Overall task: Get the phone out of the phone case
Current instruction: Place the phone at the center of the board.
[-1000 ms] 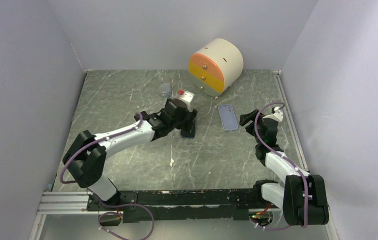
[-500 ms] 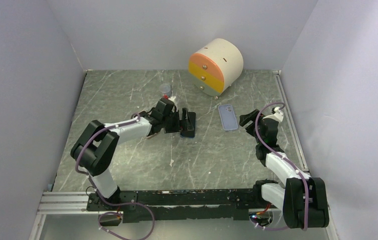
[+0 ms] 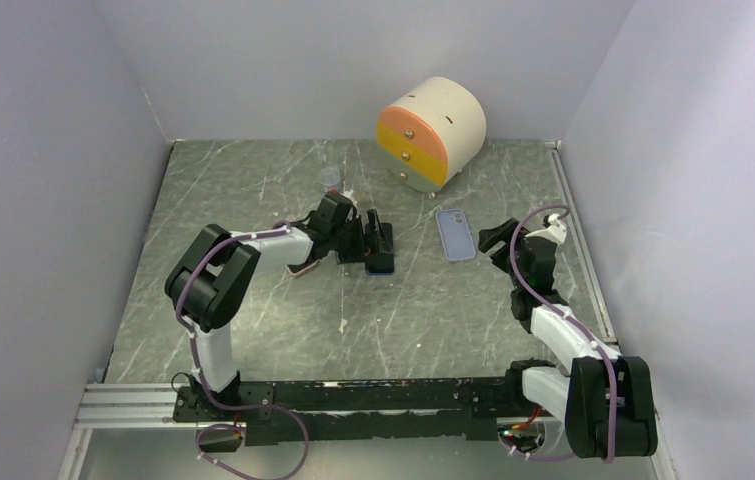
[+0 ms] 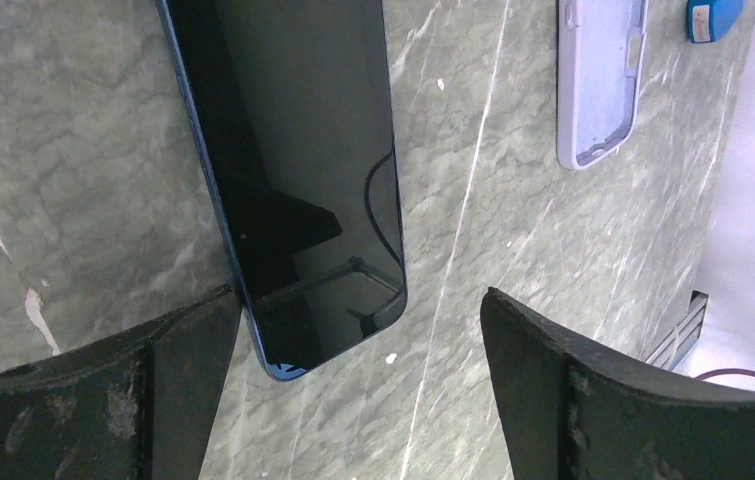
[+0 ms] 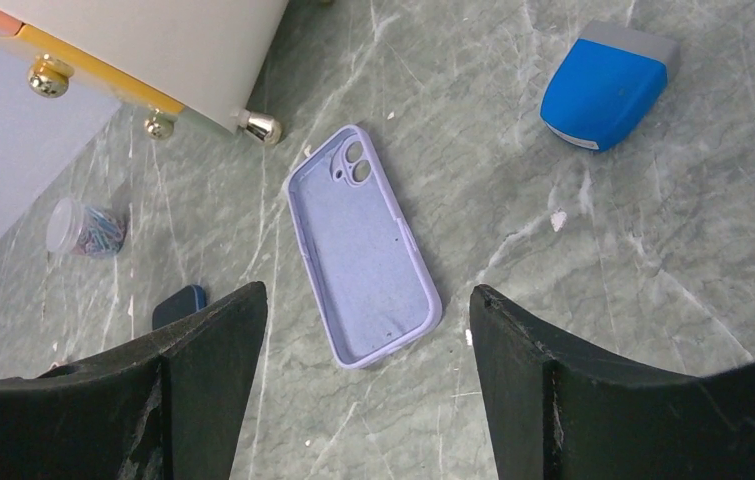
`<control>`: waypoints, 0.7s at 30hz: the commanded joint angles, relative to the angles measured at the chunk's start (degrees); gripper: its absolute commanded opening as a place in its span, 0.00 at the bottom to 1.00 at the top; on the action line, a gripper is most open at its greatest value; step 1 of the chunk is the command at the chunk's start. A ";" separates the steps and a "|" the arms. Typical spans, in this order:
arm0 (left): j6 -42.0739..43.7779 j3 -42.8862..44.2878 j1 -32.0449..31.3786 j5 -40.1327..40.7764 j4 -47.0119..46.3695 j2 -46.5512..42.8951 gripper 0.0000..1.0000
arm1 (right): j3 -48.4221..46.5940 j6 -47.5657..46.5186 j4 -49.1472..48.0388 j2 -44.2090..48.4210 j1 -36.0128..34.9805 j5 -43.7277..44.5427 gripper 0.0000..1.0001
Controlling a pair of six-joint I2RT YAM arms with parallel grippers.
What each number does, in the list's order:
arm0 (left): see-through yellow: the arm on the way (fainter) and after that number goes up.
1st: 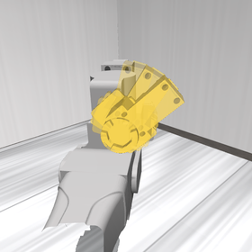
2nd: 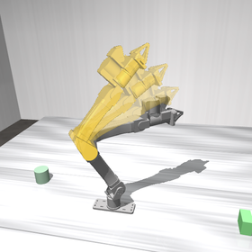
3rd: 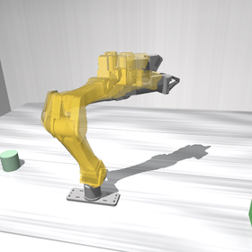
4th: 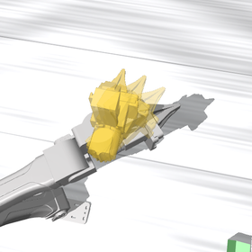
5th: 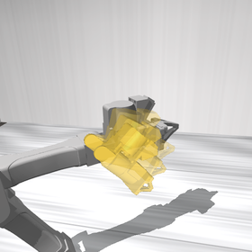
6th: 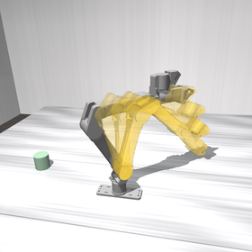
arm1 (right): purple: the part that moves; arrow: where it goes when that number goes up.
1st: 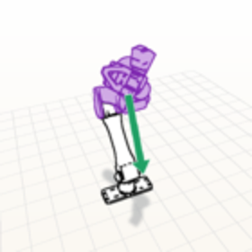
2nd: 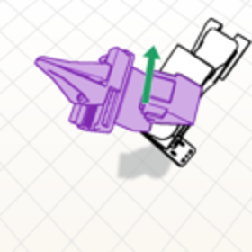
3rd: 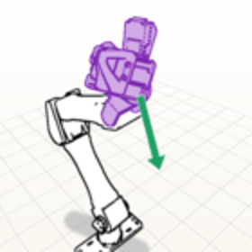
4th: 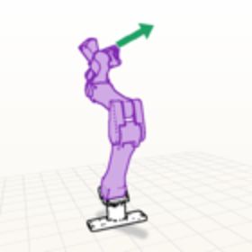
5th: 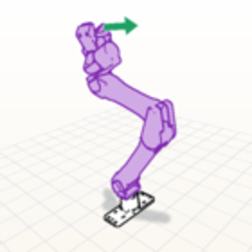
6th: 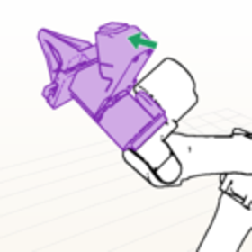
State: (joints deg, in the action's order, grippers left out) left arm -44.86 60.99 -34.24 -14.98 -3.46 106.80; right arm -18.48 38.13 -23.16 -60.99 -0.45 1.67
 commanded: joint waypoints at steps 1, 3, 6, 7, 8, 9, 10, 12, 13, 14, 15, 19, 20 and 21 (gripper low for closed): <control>0.08 2.34 0.81 1.39 -0.24 1.04 0.94 | -1.90 -0.16 -2.24 0.44 0.18 0.55 0.77; -0.16 1.78 1.84 2.04 -0.62 0.06 0.94 | -2.00 -0.16 -2.16 0.44 0.18 0.53 0.77; 0.79 0.93 3.26 4.34 0.80 -2.83 0.94 | -2.15 0.19 -2.79 0.01 0.18 -0.53 0.77; 1.28 0.62 3.55 5.63 1.80 -4.26 0.94 | -2.17 0.45 -3.16 -0.12 0.18 -1.10 0.77; 1.54 0.25 3.87 7.12 3.04 -5.81 0.94 | -2.28 0.72 -3.49 -0.17 0.17 -1.45 0.77; 1.57 -0.31 4.25 9.01 3.33 -7.70 0.94 | -2.59 0.86 -3.52 -0.26 0.14 -1.41 0.78; 1.54 -1.08 4.66 10.26 4.98 -9.68 0.94 | -2.94 0.82 -3.19 -0.27 0.12 -2.41 0.95; 1.54 -2.80 5.39 13.51 6.90 -13.82 0.94 | -3.75 0.69 -1.96 -0.35 0.18 -2.79 0.99; 1.51 -3.67 5.74 14.70 8.43 -15.69 0.94 | -3.90 0.37 -1.94 -0.36 0.18 -3.04 0.99; 1.34 -4.21 5.96 17.11 10.24 -17.75 0.94 | -3.86 0.22 -2.16 -0.31 0.15 -3.48 0.99; 1.09 -4.55 6.06 19.61 12.23 -19.53 0.94 | -3.74 0.23 -2.50 -0.16 0.18 -3.82 0.99; -1.26 -4.42 7.05 28.92 23.46 -24.35 0.94 | -3.19 0.28 -3.47 0.17 0.17 -4.31 0.99; -2.18 -4.32 7.54 30.50 25.57 -24.89 0.94 | -3.27 0.17 -3.21 0.17 0.16 -4.35 0.99; -3.18 -4.23 8.10 31.82 27.53 -25.27 0.94 | -3.45 0.12 -2.90 0.22 0.18 -4.39 0.99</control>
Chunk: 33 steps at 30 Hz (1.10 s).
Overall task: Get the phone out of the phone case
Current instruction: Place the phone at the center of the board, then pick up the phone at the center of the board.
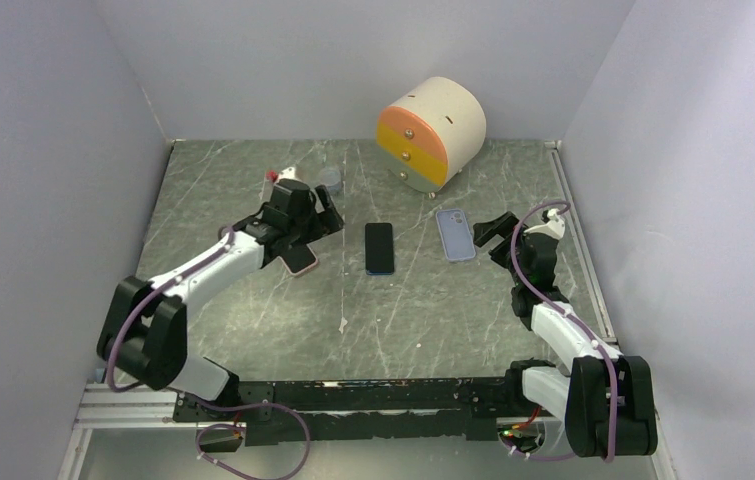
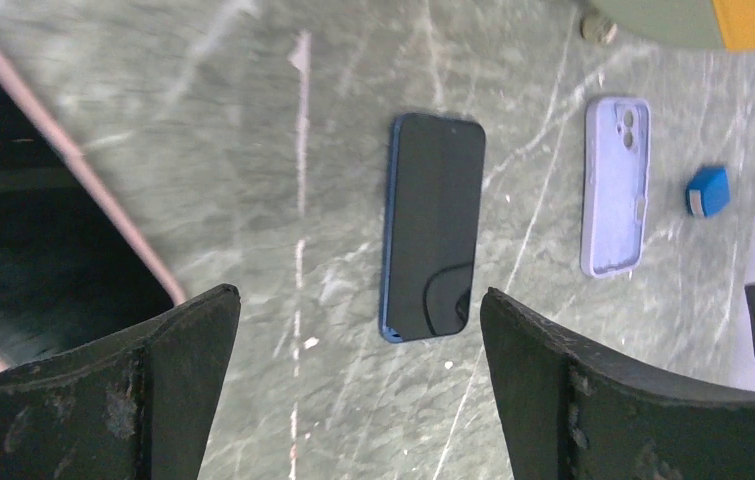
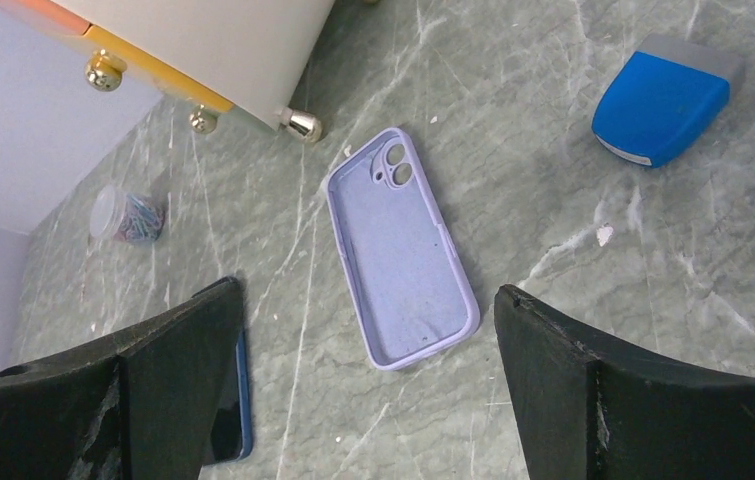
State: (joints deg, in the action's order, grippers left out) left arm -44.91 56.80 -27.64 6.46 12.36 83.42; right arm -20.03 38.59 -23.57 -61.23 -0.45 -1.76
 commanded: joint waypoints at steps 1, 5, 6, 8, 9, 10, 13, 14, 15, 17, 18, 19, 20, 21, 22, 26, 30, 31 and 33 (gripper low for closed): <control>-3.82 -0.14 2.12 11.27 13.04 -2.08 0.94 | -2.00 -0.50 -2.20 0.56 0.14 -0.90 0.99; -5.46 -0.02 4.60 12.19 15.41 -1.56 0.94 | -2.19 -1.00 -1.34 1.30 0.18 -0.38 0.99; -5.35 0.48 5.09 12.22 15.76 -0.86 0.94 | -2.20 -1.05 -1.24 1.43 0.18 -0.35 0.99; -4.73 2.78 5.48 14.12 17.50 1.20 0.94 | -2.20 -1.27 -1.17 1.71 0.11 -0.12 0.99; -3.42 4.09 5.49 16.20 18.08 2.77 0.94 | -2.25 -1.38 -1.02 1.85 0.18 0.30 0.99; -2.26 5.74 5.68 17.24 18.84 4.47 0.94 | -2.29 -1.35 -0.77 1.90 0.18 0.65 0.99; -0.31 12.55 5.93 20.11 23.43 11.92 0.94 | -2.63 -1.36 0.47 2.08 -0.03 1.58 0.99; -0.34 14.97 5.97 20.37 25.03 14.43 0.94 | -2.66 -1.39 0.59 2.09 -0.07 1.58 0.99; -0.20 17.18 5.93 20.12 26.25 16.44 0.94 | -2.66 -1.28 0.59 2.01 -0.08 1.58 0.99; -0.57 19.84 5.94 19.28 26.63 19.54 0.94 | -2.66 -1.23 0.63 1.92 -0.10 1.61 0.99; -0.79 20.49 5.97 19.29 26.38 20.61 0.94 | -2.65 -1.22 0.53 1.91 -0.08 1.59 0.99; -0.98 21.32 6.06 19.29 26.51 21.56 0.94 | -2.64 -1.33 0.47 1.91 -0.12 1.58 0.99; -1.24 21.88 6.10 19.23 26.64 22.29 0.94 | -2.64 -1.38 0.60 1.91 -0.08 1.59 0.99; -1.40 22.16 6.22 18.90 26.43 23.07 0.94 | -2.67 -1.44 0.64 1.84 -0.08 1.59 0.99; -1.65 22.35 6.38 18.53 26.09 23.94 0.94 | -2.65 -1.46 0.59 1.82 -0.08 1.58 0.99; -3.14 22.58 7.35 16.78 25.54 26.67 0.94 | -2.56 -1.54 0.33 1.73 -0.10 1.65 0.99; -3.63 23.19 7.60 16.10 26.00 28.73 0.94 | -2.43 -1.46 -0.02 1.81 -0.12 1.41 0.99; -3.61 23.38 7.62 16.11 26.37 29.14 0.94 | -2.31 -1.42 -0.28 1.80 -0.14 1.36 0.99; -4.01 23.31 7.73 16.36 26.67 29.43 0.94 | -2.12 -1.29 -0.65 1.73 -0.18 1.24 0.99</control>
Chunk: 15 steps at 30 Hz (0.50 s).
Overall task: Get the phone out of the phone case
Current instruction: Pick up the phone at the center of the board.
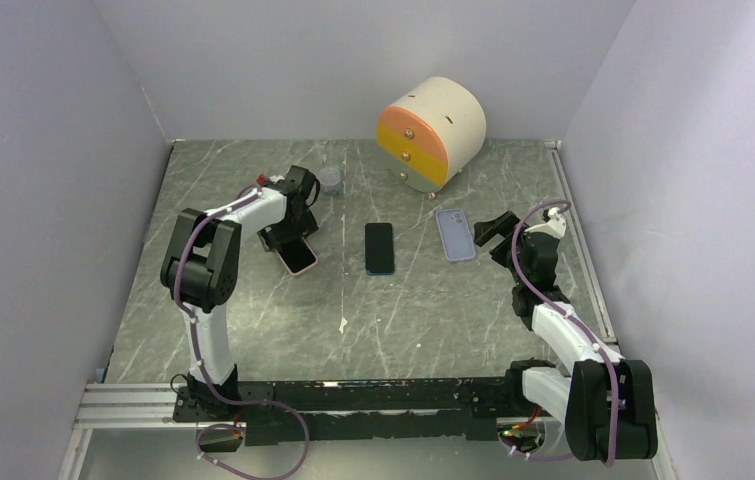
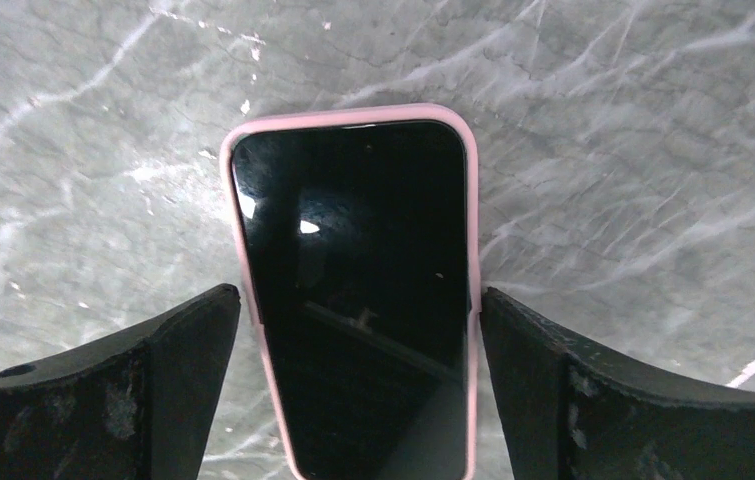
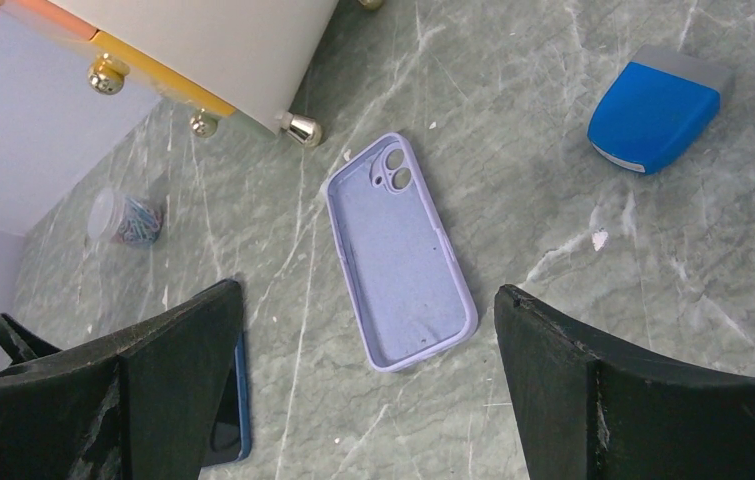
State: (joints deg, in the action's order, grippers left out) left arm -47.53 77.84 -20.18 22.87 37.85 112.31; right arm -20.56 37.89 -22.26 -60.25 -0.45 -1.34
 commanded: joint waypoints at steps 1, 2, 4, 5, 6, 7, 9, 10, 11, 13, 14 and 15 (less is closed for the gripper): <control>-1.61 1.87 0.32 -0.15 1.02 0.49 0.94 | -1.55 -0.61 -2.14 0.79 -0.17 0.74 0.99; -1.72 1.25 0.39 -0.38 0.48 0.34 0.94 | -1.52 -0.54 -2.16 0.83 -0.17 0.73 0.99; -1.93 0.03 0.50 -1.71 -0.70 0.23 0.94 | -1.43 -0.57 -2.46 0.83 -0.17 0.39 0.99; -2.03 -0.42 0.50 -2.18 -1.01 0.27 0.94 | -1.37 -0.54 -2.85 0.83 -0.22 0.05 0.99; -2.26 -0.85 0.50 -2.70 -1.33 0.28 0.94 | -1.26 -0.56 -3.30 0.79 -0.22 -0.45 0.99; -2.29 -1.43 0.50 -3.25 -1.78 0.10 0.94 | -1.12 -0.49 -3.76 0.75 -0.17 -1.07 0.98; -2.55 -3.48 0.50 -4.50 -3.54 -0.78 0.92 | -0.98 0.53 -4.53 0.54 -0.17 -2.03 0.99; -2.63 -4.60 0.50 -5.13 -4.56 -1.31 0.90 | -0.91 1.51 -4.65 0.28 -0.12 -2.30 0.99; -2.72 -5.57 0.50 -5.80 -5.47 -1.83 0.89 | -0.94 2.13 -4.97 -0.12 -0.02 -3.05 0.99; -2.84 -7.59 0.57 -7.00 -7.20 -3.02 0.85 | -1.73 1.92 -5.22 -1.63 0.01 -5.32 0.99; -2.91 -8.64 0.58 -7.71 -8.32 -3.77 0.83 | -2.38 1.60 -4.84 -2.53 0.01 -6.37 0.99; -2.94 -9.86 0.59 -8.21 -9.45 -4.50 0.80 | -2.99 0.75 -4.55 -3.52 0.01 -7.08 0.99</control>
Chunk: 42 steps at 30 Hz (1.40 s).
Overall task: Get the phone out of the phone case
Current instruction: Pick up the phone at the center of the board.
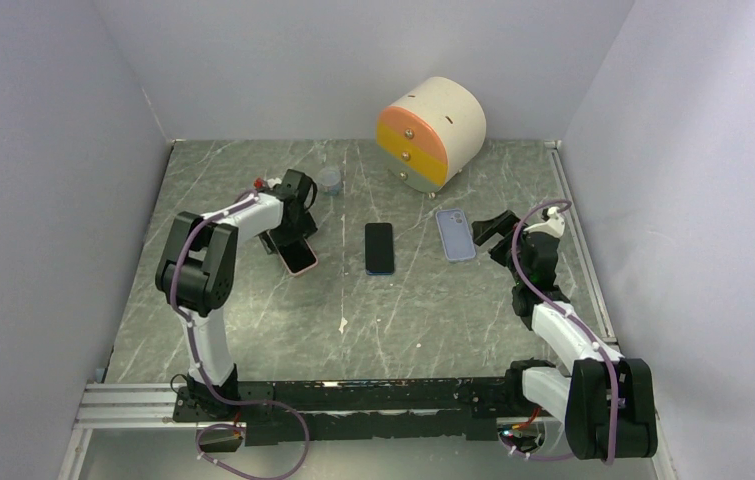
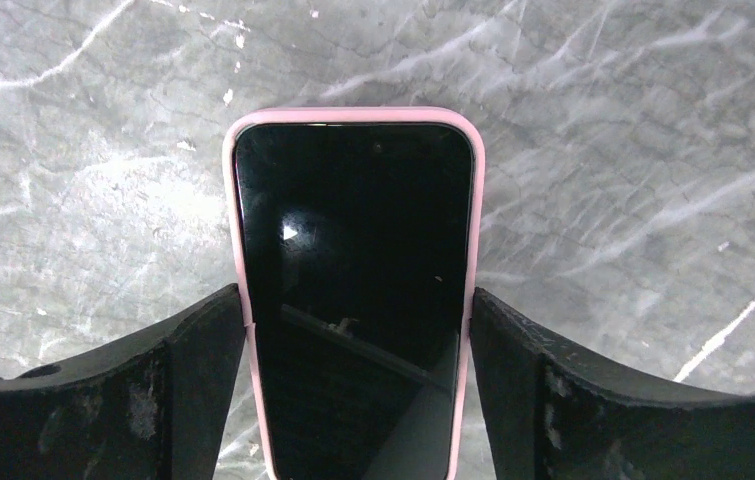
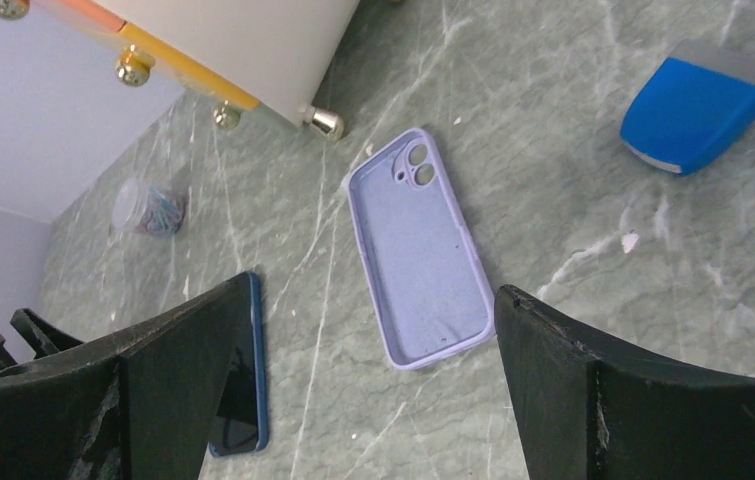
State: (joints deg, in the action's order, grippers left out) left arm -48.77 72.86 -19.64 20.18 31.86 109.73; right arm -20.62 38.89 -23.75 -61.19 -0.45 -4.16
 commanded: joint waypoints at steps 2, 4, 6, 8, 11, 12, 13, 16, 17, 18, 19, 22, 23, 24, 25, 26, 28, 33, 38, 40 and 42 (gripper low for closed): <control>-1.93 -7.70 0.04 -6.36 -6.12 -3.62 0.73 | -3.61 -1.16 -2.91 -3.35 -0.07 -5.63 0.99; -1.75 -10.11 0.07 -7.42 -8.47 -5.40 0.65 | -3.44 -1.57 -3.94 -3.31 -0.20 -6.65 0.99; -1.48 -12.31 0.12 -8.85 -10.82 -7.43 0.55 | -3.25 -2.26 -5.03 -3.15 -1.12 -7.23 0.99; -1.06 -14.13 0.13 -10.94 -13.14 -9.91 0.44 | -3.76 -3.47 -4.93 -3.47 -3.67 -6.30 0.99; -0.73 -17.53 0.12 -13.86 -17.50 -13.43 0.28 | -5.23 -6.12 -4.03 -5.04 -9.26 -2.79 0.99; -0.58 -18.71 0.13 -15.02 -18.90 -14.90 0.26 | -5.69 -6.88 -3.44 -5.53 -11.36 -1.22 0.99; -0.49 -19.77 0.13 -15.96 -20.13 -16.31 0.24 | -5.99 -7.28 -3.04 -6.05 -13.54 -0.16 0.99; -0.10 -23.11 0.13 -19.38 -23.94 -20.58 0.16 | -5.90 -6.69 -4.74 -7.30 -19.37 0.64 0.99; -0.09 -24.07 0.13 -19.62 -24.97 -21.99 0.13 | -5.89 -6.72 -5.60 -7.62 -21.05 0.73 0.99; -0.03 -24.95 0.13 -20.22 -25.68 -23.22 0.11 | -6.09 -6.93 -5.99 -8.04 -22.81 1.49 0.99; 0.07 -25.65 0.13 -20.79 -26.20 -24.38 0.10 | -6.69 -7.36 -5.79 -8.38 -24.66 2.39 0.99; 0.29 -27.08 0.13 -22.36 -26.31 -28.32 0.07 | -8.23 -8.82 -5.24 -9.22 -29.35 5.48 0.99; 0.13 -27.78 0.13 -23.14 -26.65 -29.53 0.07 | -8.33 -8.73 -5.99 -9.43 -30.56 6.10 0.99; -0.18 -28.62 0.17 -23.89 -27.25 -30.63 0.06 | -8.19 -8.37 -7.16 -9.61 -31.59 6.33 0.99; -0.61 -29.49 0.15 -24.68 -28.05 -31.72 0.06 | -8.06 -8.01 -8.43 -9.98 -32.42 6.12 0.99; -1.00 -30.39 0.13 -25.42 -28.93 -32.60 0.06 | -8.16 -7.67 -9.56 -10.42 -33.46 5.90 0.98; -2.19 -31.67 0.13 -26.96 -30.65 -33.95 0.04 | -8.82 -7.54 -11.34 -11.77 -35.60 5.39 0.97; -3.48 -32.77 0.14 -31.27 -32.67 -35.86 0.03 | -11.66 -6.81 -14.67 -16.93 -41.34 4.53 0.94; -4.62 -34.71 0.13 -33.25 -35.92 -38.23 0.03 | -15.73 -6.50 -17.29 -23.19 -45.39 2.47 0.92; -4.64 -35.08 0.13 -33.54 -36.73 -38.90 0.02 | -17.50 -6.29 -17.53 -25.57 -46.34 1.95 0.90; -5.01 -35.62 0.06 -34.06 -37.71 -39.15 0.03 | -19.37 -5.45 -17.74 -27.77 -46.88 1.46 0.89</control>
State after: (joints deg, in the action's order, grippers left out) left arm -51.90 37.34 -19.33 -10.57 1.43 73.19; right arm -35.51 32.18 -36.75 -86.26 -46.26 -1.21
